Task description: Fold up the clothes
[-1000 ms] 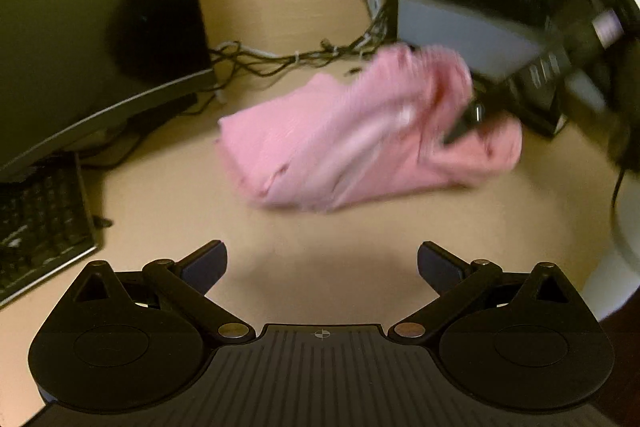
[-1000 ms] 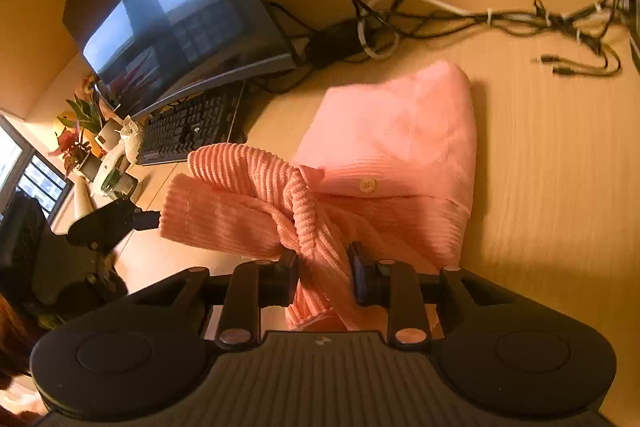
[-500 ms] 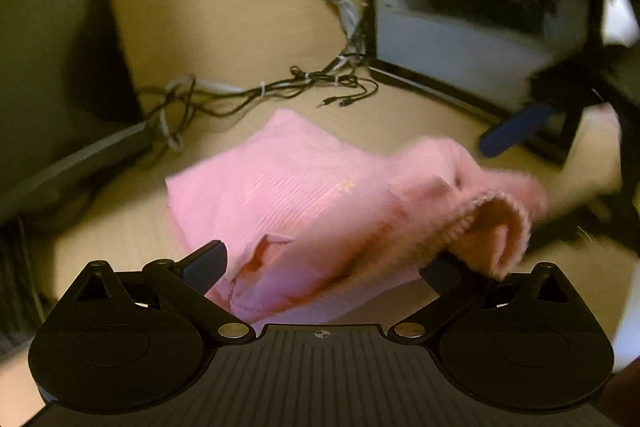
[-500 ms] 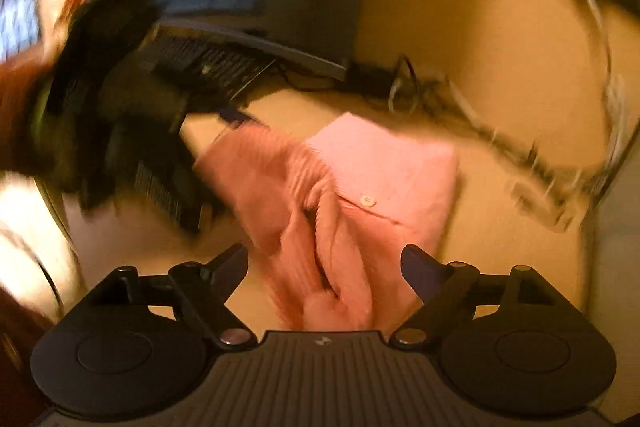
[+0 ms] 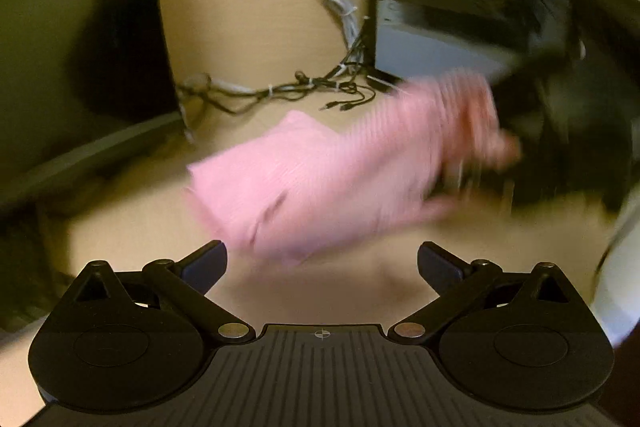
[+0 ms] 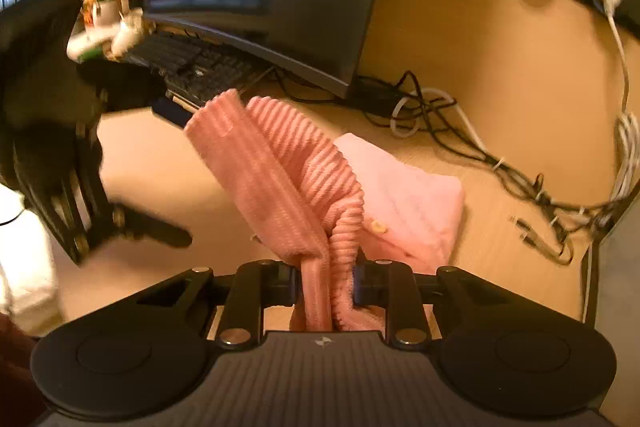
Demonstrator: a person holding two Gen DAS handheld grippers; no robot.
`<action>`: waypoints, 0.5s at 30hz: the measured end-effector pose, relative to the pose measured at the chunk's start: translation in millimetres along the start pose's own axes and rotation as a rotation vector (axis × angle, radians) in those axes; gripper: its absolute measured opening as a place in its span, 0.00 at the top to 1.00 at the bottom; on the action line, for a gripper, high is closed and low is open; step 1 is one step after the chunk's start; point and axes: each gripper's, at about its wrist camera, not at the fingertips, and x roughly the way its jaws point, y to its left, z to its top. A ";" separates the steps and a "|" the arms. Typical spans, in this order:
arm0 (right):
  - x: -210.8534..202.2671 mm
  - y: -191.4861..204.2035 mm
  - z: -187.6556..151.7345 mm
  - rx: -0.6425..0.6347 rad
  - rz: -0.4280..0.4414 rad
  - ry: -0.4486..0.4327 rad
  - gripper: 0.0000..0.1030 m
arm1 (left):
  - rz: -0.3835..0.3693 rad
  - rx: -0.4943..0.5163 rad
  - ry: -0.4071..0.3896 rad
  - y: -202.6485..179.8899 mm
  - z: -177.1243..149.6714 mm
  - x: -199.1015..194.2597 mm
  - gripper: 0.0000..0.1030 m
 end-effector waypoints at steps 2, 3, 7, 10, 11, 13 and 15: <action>-6.4 5.4 -0.3 -0.018 0.048 0.039 0.79 | 0.009 0.067 0.003 -10.7 -4.6 -1.6 0.00; -9.9 12.6 -2.4 -0.041 0.071 0.060 0.79 | 0.007 0.090 0.005 -17.1 -5.6 1.0 0.00; -30.0 42.3 -7.8 -0.135 0.146 0.134 0.81 | -0.006 0.180 -0.029 -45.4 -6.8 11.9 0.00; -44.1 46.3 -0.1 -0.165 0.154 0.162 0.83 | -0.116 0.197 -0.056 -60.4 -6.0 14.9 0.00; -46.5 44.6 5.6 -0.173 0.152 0.166 0.83 | -0.158 0.196 -0.060 -64.1 -6.7 16.0 0.00; -43.9 40.0 20.5 -0.211 0.141 0.170 0.83 | -0.245 0.181 -0.056 -67.9 -11.0 19.7 0.00; -28.7 33.9 34.6 -0.273 0.117 0.166 0.83 | -0.340 0.097 -0.041 -62.3 -14.6 24.7 0.16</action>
